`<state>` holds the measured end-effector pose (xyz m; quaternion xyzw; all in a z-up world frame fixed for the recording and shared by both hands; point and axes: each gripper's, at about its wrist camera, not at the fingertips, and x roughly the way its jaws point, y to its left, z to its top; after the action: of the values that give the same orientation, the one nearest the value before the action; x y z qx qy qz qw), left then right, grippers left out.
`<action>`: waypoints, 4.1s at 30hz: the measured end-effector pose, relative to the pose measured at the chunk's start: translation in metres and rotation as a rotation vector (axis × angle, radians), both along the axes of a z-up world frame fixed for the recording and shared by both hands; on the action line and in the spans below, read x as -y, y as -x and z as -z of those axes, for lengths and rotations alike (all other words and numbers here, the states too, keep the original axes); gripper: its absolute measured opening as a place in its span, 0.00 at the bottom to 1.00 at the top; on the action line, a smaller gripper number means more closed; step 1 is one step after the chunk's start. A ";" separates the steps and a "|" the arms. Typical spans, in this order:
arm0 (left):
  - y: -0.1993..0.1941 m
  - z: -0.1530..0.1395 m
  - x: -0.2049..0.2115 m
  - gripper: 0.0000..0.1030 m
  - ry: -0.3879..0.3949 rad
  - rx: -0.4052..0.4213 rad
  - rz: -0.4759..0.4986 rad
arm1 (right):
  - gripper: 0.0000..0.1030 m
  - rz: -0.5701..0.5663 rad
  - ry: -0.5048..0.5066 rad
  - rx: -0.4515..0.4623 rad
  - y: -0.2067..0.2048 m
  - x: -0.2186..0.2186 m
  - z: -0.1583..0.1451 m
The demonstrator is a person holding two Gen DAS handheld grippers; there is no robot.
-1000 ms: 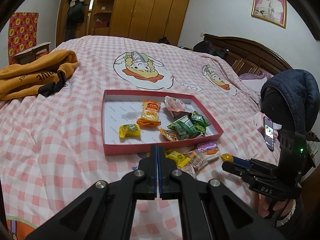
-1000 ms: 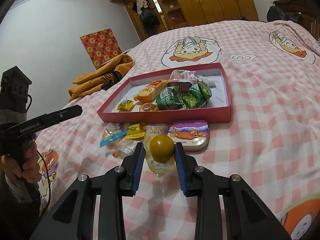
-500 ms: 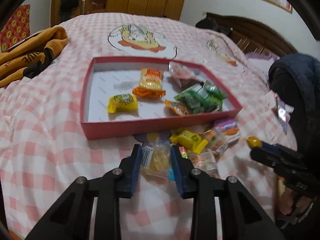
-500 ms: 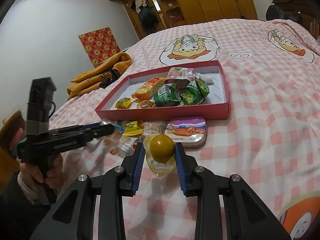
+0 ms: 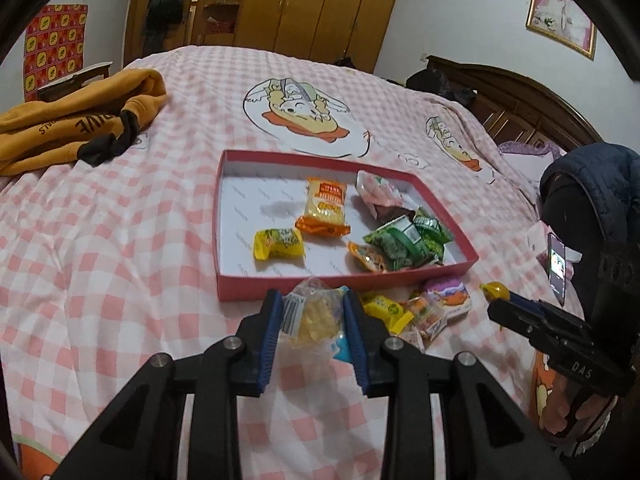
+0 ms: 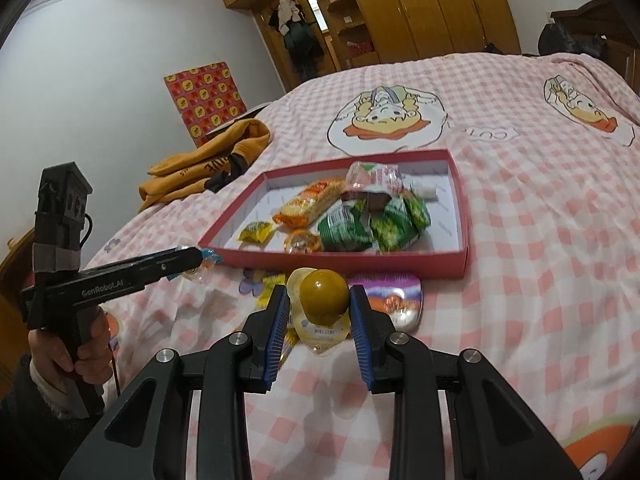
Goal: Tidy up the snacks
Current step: 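Close the left tool on the clear candy bag while the right tool holds the jelly cup, then carry the clear candy bag and jelly cup over the box lid, then open both tools to drop the bag and jelly cup into the lid, then grasp the clear bag with rainbow candy stick with the left tool while the right tool approaches another clear bag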
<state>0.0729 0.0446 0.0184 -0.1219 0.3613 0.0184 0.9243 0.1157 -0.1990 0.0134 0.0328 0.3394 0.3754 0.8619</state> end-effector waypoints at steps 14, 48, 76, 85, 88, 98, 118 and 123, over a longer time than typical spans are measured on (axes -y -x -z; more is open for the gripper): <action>-0.024 -0.015 -0.005 0.32 -0.035 0.040 0.000 | 0.31 0.019 -0.024 0.030 -0.032 -0.005 -0.008; -0.089 0.022 -0.025 0.33 -0.081 0.012 -0.036 | 0.31 0.151 0.076 0.043 -0.098 -0.009 0.030; -0.063 -0.004 0.001 0.77 -0.137 0.104 0.005 | 0.74 0.196 0.085 0.162 -0.077 -0.006 0.020; -0.050 -0.015 0.009 0.77 -0.146 0.106 0.016 | 0.85 0.234 0.025 0.122 -0.081 0.009 0.016; -0.045 -0.019 0.014 0.77 -0.161 0.104 0.023 | 0.85 0.235 0.014 0.123 -0.076 0.011 0.012; -0.038 -0.022 0.026 0.78 -0.152 0.086 0.034 | 0.85 0.178 0.077 0.151 -0.061 -0.001 -0.006; -0.021 0.001 0.045 0.78 -0.066 -0.006 -0.002 | 0.85 0.162 0.050 0.017 -0.027 0.014 0.010; -0.022 0.015 0.048 0.78 -0.021 -0.057 -0.001 | 0.85 0.170 0.102 -0.026 -0.028 0.016 0.021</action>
<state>0.0953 -0.0037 0.0034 -0.1119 0.3874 0.0260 0.9147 0.1436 -0.2152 -0.0080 0.0223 0.3650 0.2827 0.8867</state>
